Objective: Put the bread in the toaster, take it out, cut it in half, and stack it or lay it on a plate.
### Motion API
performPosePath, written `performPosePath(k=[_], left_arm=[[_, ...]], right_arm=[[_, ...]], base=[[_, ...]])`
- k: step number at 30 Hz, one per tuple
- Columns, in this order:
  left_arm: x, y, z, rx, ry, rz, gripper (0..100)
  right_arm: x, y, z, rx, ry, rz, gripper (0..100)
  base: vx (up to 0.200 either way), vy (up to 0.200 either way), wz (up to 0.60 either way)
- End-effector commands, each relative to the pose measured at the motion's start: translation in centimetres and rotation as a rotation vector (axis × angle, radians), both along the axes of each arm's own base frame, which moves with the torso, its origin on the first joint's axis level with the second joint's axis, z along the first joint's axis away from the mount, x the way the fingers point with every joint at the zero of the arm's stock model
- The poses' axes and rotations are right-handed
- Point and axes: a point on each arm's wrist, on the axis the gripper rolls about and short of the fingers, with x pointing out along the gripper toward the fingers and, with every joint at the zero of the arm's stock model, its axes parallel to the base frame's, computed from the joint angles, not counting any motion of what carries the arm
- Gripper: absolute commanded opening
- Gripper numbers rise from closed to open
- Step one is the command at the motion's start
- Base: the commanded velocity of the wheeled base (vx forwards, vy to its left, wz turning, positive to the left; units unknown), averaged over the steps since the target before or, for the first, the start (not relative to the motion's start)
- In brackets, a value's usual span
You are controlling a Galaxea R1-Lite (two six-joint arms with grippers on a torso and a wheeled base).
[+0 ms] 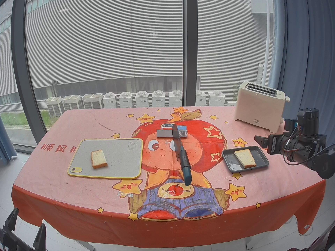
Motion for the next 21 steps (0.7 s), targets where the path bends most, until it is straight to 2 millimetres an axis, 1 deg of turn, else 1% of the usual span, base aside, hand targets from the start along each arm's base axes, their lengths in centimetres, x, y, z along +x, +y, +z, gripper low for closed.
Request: performPosePath(k=[1,5,12,16,21], left_arm=[[0.0,0.0,-0.5,0.000,0.000,0.000,100],[0.0,0.0,-0.5,0.000,0.000,0.000,100],[0.0,0.0,-0.5,0.000,0.000,0.000,100],[0.0,0.0,-0.5,0.000,0.000,0.000,100],[0.0,0.0,-0.5,0.000,0.000,0.000,100]], right_arm=[[-0.3,-0.7,-0.4,-0.004,-0.003,-0.002,100],[-0.6,-0.8,0.0,-0.012,-0.013,0.008,100],[-0.9,-1.0,-0.2,-0.023,-0.008,0.012,100],[-1.2,-1.2,0.1,0.004,-0.026,0.054,100],[-1.2,-2.0,0.5,0.021,-0.073,0.054,100]], base=[[0.000,0.000,0.00],[0.000,0.000,0.00],[0.000,0.000,0.00],[0.000,0.000,0.00],[0.000,0.000,0.00]])
